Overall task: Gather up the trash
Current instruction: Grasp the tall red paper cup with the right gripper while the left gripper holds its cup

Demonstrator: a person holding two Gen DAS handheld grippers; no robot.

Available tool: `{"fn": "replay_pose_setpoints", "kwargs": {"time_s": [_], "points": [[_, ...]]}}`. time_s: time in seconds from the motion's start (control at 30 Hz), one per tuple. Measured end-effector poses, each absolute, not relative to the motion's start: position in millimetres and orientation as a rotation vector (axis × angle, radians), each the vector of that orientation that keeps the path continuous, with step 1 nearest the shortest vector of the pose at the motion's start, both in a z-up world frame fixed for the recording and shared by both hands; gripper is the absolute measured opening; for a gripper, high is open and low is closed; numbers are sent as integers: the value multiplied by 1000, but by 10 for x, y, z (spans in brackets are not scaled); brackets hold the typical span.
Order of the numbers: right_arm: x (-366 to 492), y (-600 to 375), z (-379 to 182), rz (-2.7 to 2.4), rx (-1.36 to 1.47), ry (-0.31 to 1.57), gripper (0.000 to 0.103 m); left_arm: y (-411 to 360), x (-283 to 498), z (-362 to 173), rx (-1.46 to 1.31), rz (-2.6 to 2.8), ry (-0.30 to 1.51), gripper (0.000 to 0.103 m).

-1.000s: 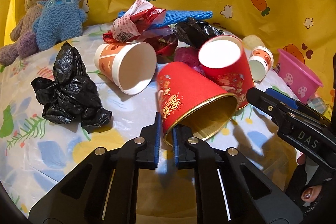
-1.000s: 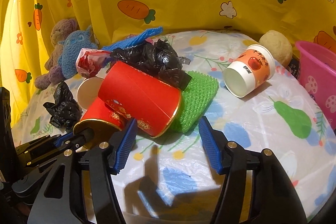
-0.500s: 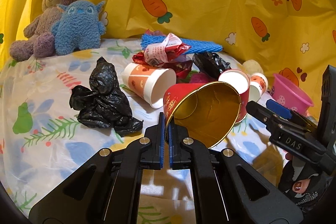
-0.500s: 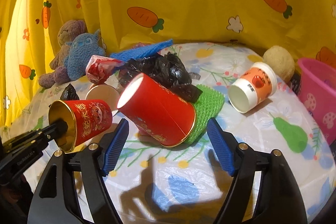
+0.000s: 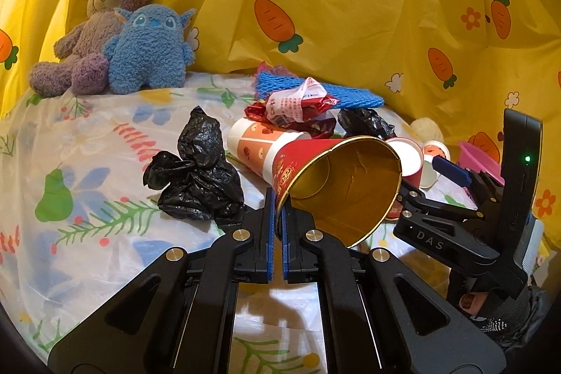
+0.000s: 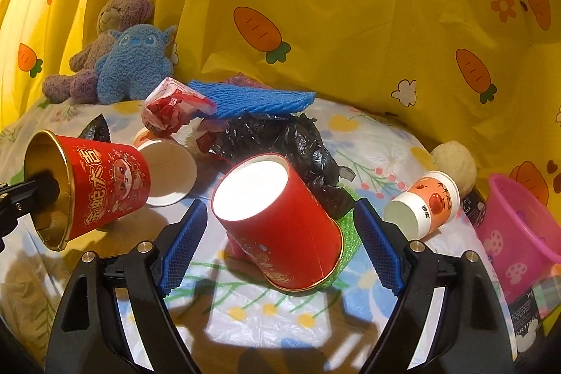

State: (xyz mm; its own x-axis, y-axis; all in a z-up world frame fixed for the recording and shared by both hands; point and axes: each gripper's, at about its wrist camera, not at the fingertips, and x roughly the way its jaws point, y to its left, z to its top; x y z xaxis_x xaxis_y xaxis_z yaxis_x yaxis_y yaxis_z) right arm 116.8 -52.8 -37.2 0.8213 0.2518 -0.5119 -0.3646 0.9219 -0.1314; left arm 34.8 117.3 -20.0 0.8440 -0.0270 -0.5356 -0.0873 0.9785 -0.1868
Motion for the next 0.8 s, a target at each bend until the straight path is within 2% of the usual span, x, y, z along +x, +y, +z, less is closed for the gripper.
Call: {"fn": "replay_pose_setpoints", "kwargs": {"time_s": [0.07, 0.1, 0.13, 0.8], "points": [[1208, -471, -415, 321, -254, 521, 75, 1176, 352, -200, -208, 29, 566, 2], [1223, -448, -440, 320, -263, 531, 67, 1171, 355, -202, -207, 27, 568, 2], [1232, -445, -444, 312, -265, 535, 64, 1168, 355, -204, -207, 25, 568, 2], [810, -1551, 155, 349, 88, 405, 63, 732, 401, -47, -156, -62, 542, 2]]}}
